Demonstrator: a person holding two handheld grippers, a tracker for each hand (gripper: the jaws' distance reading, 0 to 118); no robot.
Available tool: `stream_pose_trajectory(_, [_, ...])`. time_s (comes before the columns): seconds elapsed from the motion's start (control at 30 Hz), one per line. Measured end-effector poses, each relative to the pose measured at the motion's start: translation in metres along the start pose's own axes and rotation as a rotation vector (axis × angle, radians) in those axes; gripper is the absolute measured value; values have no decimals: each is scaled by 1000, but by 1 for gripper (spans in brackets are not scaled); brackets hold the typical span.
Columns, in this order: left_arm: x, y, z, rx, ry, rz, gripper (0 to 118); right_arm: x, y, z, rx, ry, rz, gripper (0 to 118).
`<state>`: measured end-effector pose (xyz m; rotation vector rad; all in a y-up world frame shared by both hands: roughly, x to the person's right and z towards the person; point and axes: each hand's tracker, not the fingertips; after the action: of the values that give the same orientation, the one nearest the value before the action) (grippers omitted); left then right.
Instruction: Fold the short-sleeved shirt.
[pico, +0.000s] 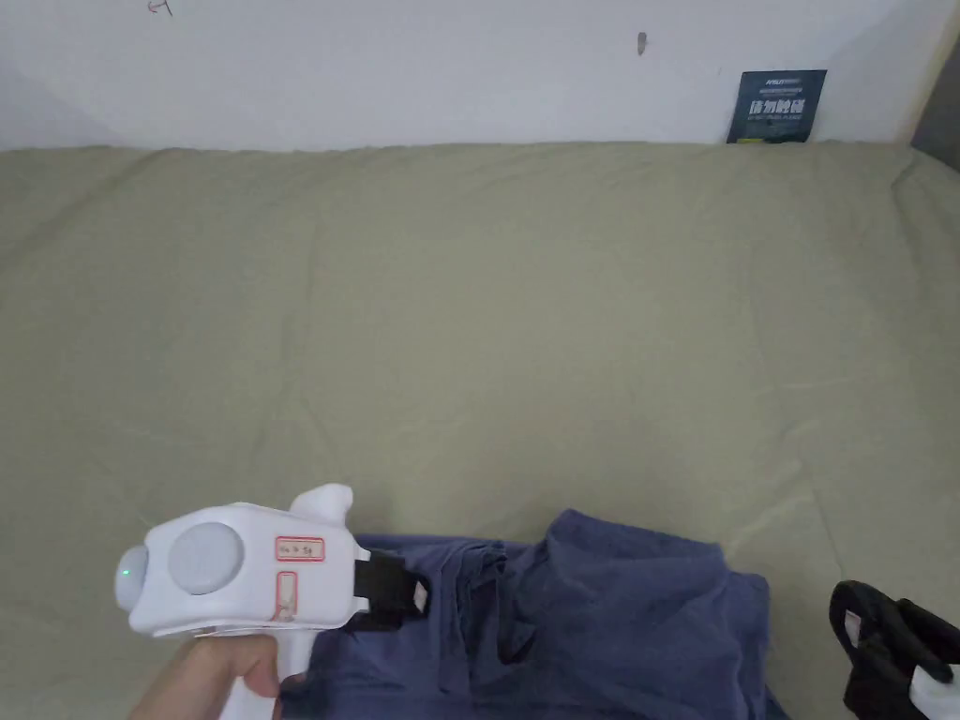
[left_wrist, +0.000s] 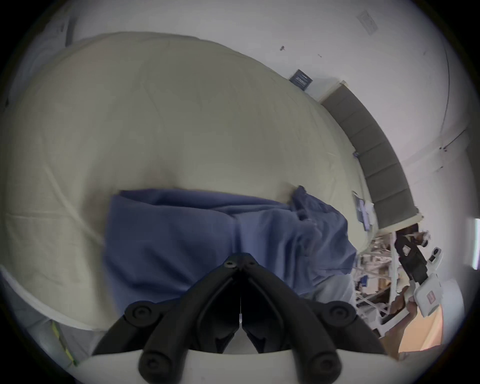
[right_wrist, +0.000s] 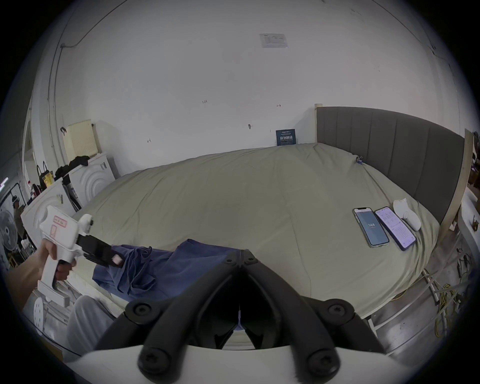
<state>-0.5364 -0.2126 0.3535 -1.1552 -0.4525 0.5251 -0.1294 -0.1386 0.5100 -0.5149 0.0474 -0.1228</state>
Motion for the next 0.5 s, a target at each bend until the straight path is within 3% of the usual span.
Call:
stream_pose_trajectory(0.17, [19, -10, -70, -66, 4, -17, 0, 1, -1, 2, -8, 45, -35, 0])
stream_pose_trajectory(0.4, [11, -4, -51, -57, -31, 8, 0, -8, -1, -3, -30, 53, 9, 0])
stream_pose_trajectory(0.5, [16, -2, -12, -40, -16, -61, 0, -13, 3, -3, -26, 68, 7, 0])
